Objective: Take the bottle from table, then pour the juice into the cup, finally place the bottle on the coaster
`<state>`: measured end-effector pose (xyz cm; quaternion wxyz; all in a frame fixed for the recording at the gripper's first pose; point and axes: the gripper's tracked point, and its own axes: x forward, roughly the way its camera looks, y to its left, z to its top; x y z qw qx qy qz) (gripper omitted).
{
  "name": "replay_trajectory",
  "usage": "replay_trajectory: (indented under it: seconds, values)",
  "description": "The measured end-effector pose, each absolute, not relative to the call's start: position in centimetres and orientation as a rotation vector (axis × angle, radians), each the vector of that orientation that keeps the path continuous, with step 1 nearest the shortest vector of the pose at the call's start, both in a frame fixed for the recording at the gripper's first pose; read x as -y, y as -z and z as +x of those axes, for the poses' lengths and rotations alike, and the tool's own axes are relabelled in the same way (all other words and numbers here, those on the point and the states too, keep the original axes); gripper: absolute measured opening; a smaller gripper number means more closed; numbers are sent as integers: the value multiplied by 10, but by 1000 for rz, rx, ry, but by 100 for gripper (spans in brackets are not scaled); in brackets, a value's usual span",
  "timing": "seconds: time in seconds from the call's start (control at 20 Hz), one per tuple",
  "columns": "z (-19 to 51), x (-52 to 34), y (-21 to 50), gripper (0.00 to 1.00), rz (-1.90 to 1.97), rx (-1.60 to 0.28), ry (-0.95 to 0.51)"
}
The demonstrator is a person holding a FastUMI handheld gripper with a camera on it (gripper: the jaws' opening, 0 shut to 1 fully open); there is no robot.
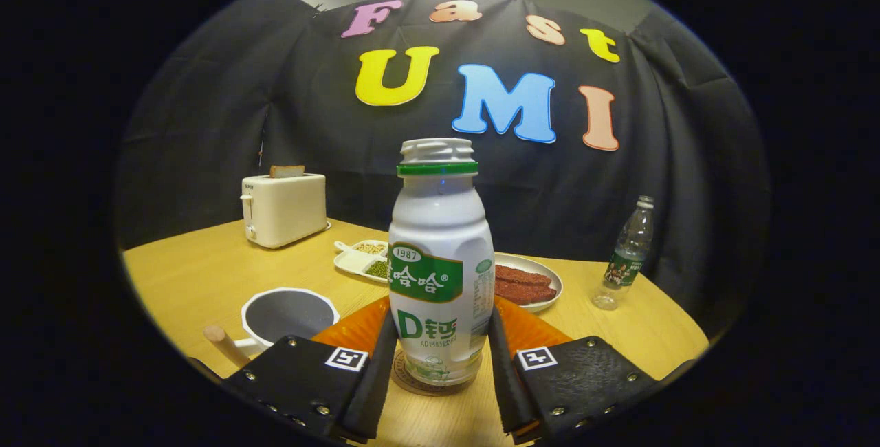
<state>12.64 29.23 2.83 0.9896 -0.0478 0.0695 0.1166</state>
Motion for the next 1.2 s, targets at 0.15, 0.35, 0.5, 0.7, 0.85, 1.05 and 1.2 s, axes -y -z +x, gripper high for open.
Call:
replay_trajectory:
  seconds: [0.15,0.35,0.5,0.7,0.85,1.05,1.2]
  values:
    - [130,-292,-16,64,-77,-168,-232]
    - [136,-290,-8,64,-47,-181,-229]
    - [139,-297,-4,64,-3,-190,-247]
    - [139,-297,0,64,26,-194,-251]
    - [139,-296,-1,65,33,-192,-258]
    - [139,-296,-1,67,22,-191,-259]
    - [138,-296,-1,68,18,-190,-262]
